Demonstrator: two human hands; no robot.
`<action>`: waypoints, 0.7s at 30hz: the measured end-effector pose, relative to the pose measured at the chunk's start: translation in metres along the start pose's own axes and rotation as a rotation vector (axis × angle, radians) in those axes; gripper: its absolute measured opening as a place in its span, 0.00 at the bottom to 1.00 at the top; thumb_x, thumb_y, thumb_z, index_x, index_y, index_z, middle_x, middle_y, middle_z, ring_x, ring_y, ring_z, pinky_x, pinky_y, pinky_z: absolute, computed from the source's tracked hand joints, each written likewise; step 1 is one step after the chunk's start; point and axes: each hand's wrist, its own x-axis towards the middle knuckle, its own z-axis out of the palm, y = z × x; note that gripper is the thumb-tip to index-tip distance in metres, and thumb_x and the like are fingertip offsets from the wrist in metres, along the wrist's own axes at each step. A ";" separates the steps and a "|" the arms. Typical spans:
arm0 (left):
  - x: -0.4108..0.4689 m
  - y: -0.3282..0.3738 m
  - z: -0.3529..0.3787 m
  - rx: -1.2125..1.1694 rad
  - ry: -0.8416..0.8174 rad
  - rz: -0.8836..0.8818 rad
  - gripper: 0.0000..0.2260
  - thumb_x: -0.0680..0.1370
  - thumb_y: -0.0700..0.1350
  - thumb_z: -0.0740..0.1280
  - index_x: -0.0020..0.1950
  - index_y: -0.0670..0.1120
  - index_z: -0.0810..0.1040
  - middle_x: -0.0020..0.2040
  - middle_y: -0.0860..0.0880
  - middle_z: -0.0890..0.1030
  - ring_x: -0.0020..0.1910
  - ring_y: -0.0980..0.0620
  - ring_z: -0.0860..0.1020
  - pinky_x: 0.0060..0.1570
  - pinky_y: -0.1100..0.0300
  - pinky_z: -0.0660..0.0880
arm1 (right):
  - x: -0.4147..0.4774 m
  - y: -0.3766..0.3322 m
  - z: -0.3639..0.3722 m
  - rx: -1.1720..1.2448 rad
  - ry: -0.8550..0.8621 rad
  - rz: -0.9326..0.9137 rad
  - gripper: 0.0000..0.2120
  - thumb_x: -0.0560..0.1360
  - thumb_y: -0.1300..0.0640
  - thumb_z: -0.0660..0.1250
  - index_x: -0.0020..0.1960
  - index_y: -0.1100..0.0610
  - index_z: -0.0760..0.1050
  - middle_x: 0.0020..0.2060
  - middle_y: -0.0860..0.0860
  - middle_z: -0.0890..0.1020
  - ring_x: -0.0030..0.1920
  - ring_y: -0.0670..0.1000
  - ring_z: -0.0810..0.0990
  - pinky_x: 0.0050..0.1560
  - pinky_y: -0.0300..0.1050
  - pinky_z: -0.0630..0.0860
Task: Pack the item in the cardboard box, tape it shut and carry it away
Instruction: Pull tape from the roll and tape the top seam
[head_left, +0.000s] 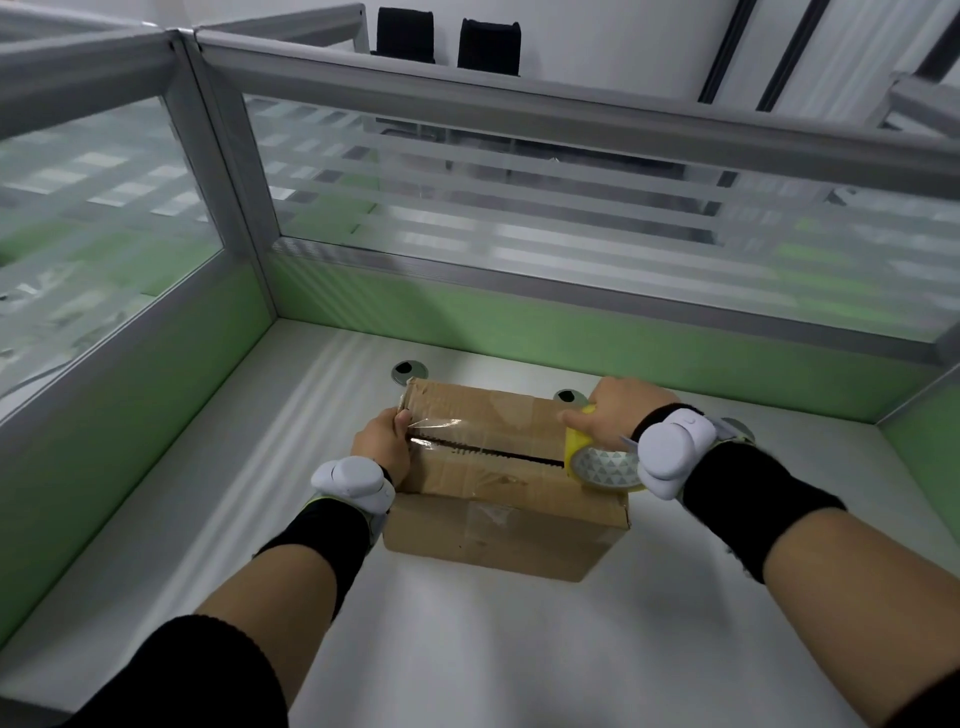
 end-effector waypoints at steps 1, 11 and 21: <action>0.001 0.000 0.000 -0.001 -0.001 -0.003 0.17 0.82 0.48 0.51 0.59 0.40 0.73 0.59 0.36 0.77 0.57 0.36 0.74 0.53 0.52 0.68 | 0.000 0.002 0.000 0.029 -0.006 -0.004 0.26 0.73 0.35 0.56 0.27 0.54 0.60 0.26 0.51 0.65 0.26 0.51 0.64 0.32 0.42 0.64; 0.002 -0.001 0.001 0.017 0.007 0.006 0.17 0.82 0.48 0.51 0.58 0.39 0.74 0.58 0.36 0.77 0.57 0.35 0.74 0.52 0.52 0.68 | -0.006 0.036 0.016 0.456 0.121 -0.031 0.29 0.74 0.36 0.57 0.24 0.54 0.58 0.22 0.50 0.63 0.26 0.51 0.62 0.31 0.44 0.58; 0.003 -0.003 0.001 -0.009 0.006 0.002 0.17 0.82 0.48 0.51 0.57 0.40 0.75 0.57 0.36 0.78 0.56 0.36 0.74 0.51 0.53 0.68 | -0.002 0.026 0.002 0.165 0.091 -0.051 0.29 0.75 0.39 0.58 0.23 0.55 0.55 0.22 0.51 0.60 0.25 0.51 0.59 0.30 0.43 0.56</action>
